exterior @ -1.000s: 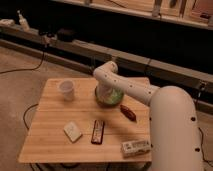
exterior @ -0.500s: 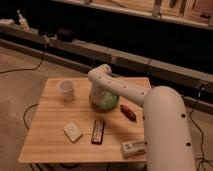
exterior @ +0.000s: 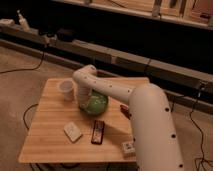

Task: Push the ceramic bowl across the table

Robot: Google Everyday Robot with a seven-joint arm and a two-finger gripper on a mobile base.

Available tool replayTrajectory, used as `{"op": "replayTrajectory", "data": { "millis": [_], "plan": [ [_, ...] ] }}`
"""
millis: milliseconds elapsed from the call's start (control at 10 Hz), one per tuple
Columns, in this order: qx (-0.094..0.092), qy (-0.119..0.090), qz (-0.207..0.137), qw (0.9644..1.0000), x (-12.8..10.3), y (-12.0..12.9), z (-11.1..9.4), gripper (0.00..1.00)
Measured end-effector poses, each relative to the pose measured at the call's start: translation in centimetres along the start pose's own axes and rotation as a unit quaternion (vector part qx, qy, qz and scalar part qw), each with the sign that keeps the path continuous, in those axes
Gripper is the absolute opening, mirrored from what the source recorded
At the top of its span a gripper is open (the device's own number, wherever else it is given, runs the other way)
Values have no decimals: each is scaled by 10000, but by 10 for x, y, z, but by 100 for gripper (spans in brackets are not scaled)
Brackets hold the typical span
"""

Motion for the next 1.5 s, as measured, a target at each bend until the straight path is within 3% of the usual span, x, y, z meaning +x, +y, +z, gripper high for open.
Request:
{"op": "replayTrajectory", "data": {
  "millis": [300, 600, 800, 1000, 1200, 1500],
  "plan": [
    [-138, -348, -200, 9991, -23, -31, 25, 0],
    [-401, -164, -248, 9988, -21, -44, 23, 0],
    [-699, 66, 39, 9975, -8, -21, 13, 0],
    [-855, 153, 358, 9956, -3, 2, 2, 0],
    [-802, 91, 655, 9946, -2, 23, -7, 0],
    [-546, 59, 966, 9938, 6, 56, -31, 3]
  ]
}}
